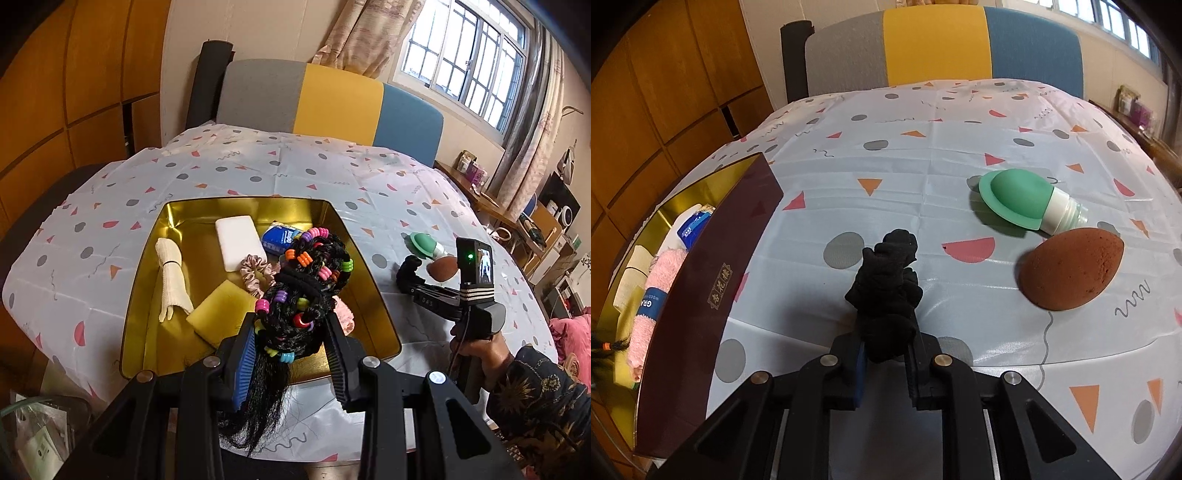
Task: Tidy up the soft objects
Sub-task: 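Lower the hair extension into the tray with the left gripper while the right holds the scrunchie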
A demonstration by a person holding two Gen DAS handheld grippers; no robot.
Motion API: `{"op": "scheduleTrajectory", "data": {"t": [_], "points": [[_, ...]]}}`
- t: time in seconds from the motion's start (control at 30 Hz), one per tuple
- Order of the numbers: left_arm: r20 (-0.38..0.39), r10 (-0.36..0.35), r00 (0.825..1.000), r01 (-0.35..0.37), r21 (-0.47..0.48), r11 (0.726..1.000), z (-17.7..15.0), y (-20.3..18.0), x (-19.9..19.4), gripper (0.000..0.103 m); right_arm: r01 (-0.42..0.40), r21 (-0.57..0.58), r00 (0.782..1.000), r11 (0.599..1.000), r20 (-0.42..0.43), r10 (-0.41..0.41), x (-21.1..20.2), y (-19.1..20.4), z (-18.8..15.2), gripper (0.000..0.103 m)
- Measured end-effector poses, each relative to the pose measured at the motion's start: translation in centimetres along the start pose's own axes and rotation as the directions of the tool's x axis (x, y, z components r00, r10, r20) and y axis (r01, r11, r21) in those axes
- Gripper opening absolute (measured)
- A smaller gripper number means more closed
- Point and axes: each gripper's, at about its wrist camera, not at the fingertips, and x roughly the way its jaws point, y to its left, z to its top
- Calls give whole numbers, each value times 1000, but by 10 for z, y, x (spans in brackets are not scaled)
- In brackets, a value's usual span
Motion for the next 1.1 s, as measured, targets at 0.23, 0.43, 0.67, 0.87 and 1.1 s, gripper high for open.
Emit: {"op": "scheduleTrajectory", "data": {"t": [0.23, 0.43, 0.67, 0.87, 1.1], "points": [[-2, 7, 1000, -7, -32, 999, -3, 7, 0, 35, 15, -15, 1000, 1000, 14, -15, 0, 2, -2, 17], [19, 34, 999, -32, -123, 992, -5, 36, -12, 35, 12, -15, 1000, 1000, 25, -12, -1, 1, -4, 17], [24, 75, 997, -65, -294, 954, -6, 89, -20, 35, -3, -4, 999, 1000, 32, 4, -1, -1, -5, 17], [15, -1, 1000, 6, -349, 937, 1, 95, -8, 35, -12, 2, 999, 1000, 34, 12, -2, -2, -5, 17], [76, -186, 980, 199, -489, 849, 36, 104, 13, 35, -21, 9, 999, 1000, 38, 21, -2, -4, -5, 17]]}}
